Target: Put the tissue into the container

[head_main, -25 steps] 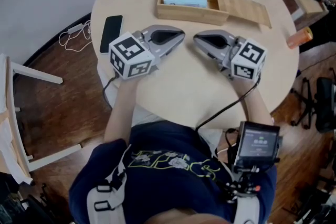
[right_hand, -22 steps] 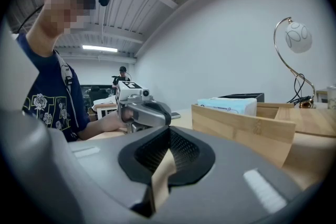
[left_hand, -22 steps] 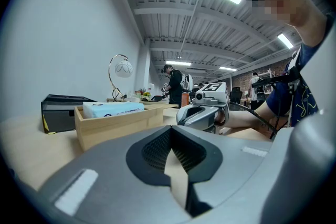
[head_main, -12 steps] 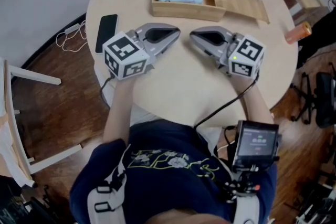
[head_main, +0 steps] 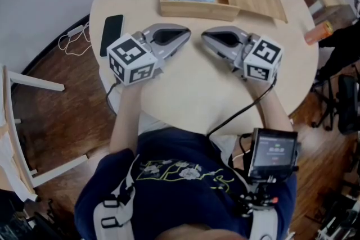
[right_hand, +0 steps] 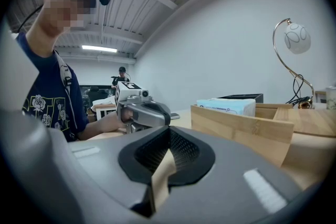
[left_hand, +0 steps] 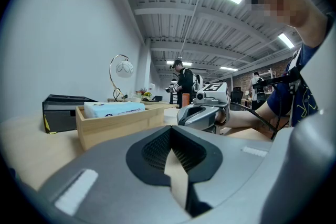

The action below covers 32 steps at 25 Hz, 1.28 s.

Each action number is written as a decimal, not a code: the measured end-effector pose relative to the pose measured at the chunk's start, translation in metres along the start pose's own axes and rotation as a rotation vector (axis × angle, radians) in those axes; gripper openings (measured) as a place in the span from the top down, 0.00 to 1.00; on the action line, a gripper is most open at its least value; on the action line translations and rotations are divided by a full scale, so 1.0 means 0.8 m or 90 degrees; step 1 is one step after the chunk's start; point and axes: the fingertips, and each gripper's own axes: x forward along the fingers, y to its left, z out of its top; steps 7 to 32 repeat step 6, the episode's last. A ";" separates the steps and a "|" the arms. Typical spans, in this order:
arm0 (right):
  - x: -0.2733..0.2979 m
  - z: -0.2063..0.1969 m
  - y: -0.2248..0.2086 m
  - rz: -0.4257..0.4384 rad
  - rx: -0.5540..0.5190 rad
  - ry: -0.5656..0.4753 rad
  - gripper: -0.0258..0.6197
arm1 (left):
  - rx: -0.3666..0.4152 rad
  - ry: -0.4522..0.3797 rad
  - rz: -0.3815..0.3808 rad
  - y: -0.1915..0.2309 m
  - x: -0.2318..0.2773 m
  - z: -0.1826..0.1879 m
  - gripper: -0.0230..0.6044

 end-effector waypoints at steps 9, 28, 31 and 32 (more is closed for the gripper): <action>-0.001 0.003 0.000 -0.003 -0.006 0.000 0.96 | 0.003 -0.001 0.001 -0.001 0.000 0.002 0.96; -0.001 0.003 0.000 -0.003 -0.006 0.000 0.96 | 0.003 -0.001 0.001 -0.001 0.000 0.002 0.96; -0.001 0.003 0.000 -0.003 -0.006 0.000 0.96 | 0.003 -0.001 0.001 -0.001 0.000 0.002 0.96; -0.001 0.003 0.000 -0.003 -0.006 0.000 0.96 | 0.003 -0.001 0.001 -0.001 0.000 0.002 0.96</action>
